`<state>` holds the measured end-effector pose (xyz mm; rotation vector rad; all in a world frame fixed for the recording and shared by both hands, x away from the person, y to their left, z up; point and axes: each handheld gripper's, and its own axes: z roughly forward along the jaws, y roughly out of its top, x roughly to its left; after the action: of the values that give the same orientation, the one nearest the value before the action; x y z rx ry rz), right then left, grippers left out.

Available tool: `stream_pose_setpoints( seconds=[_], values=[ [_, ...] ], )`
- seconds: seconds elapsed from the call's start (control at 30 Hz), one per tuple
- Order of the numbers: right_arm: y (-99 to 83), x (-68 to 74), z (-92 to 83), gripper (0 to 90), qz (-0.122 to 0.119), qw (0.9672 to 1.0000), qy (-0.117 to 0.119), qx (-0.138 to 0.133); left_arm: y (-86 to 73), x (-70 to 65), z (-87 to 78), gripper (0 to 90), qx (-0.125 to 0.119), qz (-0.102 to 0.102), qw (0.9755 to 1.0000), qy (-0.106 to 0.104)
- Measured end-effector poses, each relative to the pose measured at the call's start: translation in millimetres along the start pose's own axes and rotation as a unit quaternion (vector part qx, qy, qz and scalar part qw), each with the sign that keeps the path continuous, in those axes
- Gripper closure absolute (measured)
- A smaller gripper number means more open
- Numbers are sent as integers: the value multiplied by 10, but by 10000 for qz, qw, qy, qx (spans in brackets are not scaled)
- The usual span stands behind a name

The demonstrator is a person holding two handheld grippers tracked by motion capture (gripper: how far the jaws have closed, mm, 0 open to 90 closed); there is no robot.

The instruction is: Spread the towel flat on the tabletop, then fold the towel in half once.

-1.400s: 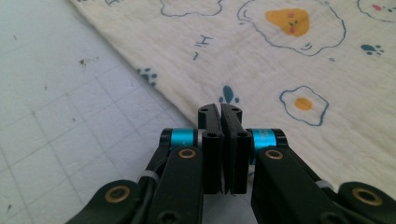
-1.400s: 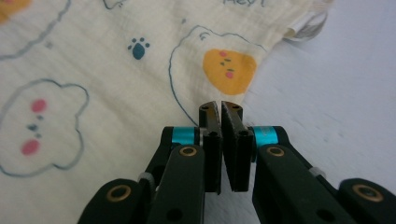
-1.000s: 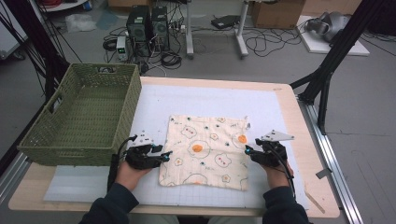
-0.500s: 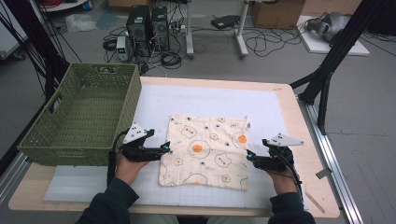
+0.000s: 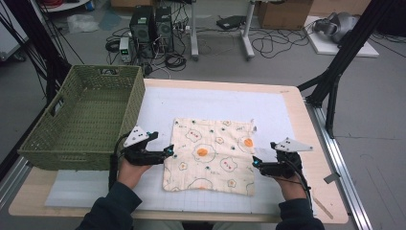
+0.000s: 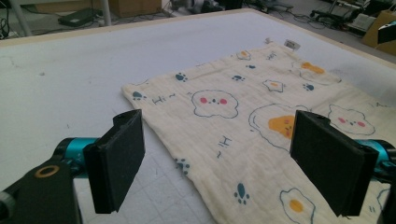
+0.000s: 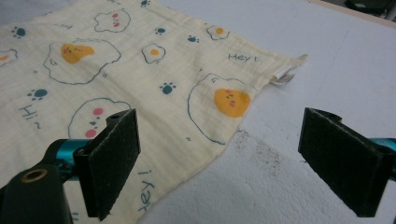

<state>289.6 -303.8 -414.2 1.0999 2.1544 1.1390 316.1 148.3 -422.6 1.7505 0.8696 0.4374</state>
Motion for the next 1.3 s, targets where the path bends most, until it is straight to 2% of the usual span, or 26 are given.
stream_pose_setpoints(
  seconds=[0.27,0.47,0.5,0.57,0.67,0.77,0.9,0.97,1.07,1.1,1.3],
  values=[
    [1,-10,17,120,1,10000,29,-68,-10,28,-8,185,60,-57,10000,-8],
    [-13,-3,17,120,19,10000,67,-52,-15,71,-22,184,47,-215,9998,13],
    [-21,-5,16,120,22,10000,65,-36,-4,77,2,185,74,-246,9996,-85],
    [-31,-12,13,120,39,10000,85,-34,38,62,30,194,92,-215,9996,-133],
    [-33,-23,2,120,55,9999,107,-47,92,50,53,199,7,-206,9997,-136],
    [-19,-19,-1,120,24,9999,134,-100,130,65,99,212,24,-254,9995,-159],
    [-19,3,21,120,-56,9997,230,-57,246,101,198,206,-16,-342,9994,-106],
    [-18,11,27,120,-40,9997,254,-29,296,124,239,207,41,-361,9993,-79],
    [-14,14,33,120,-61,9996,269,-23,321,160,290,219,39,-435,9990,-39],
    [-13,14,34,120,-54,9996,276,-32,338,193,347,222,157,-424,9989,94],
    [-3,3,37,120,14,9994,328,-95,420,250,479,254,278,-412,9985,215]
  ],
)
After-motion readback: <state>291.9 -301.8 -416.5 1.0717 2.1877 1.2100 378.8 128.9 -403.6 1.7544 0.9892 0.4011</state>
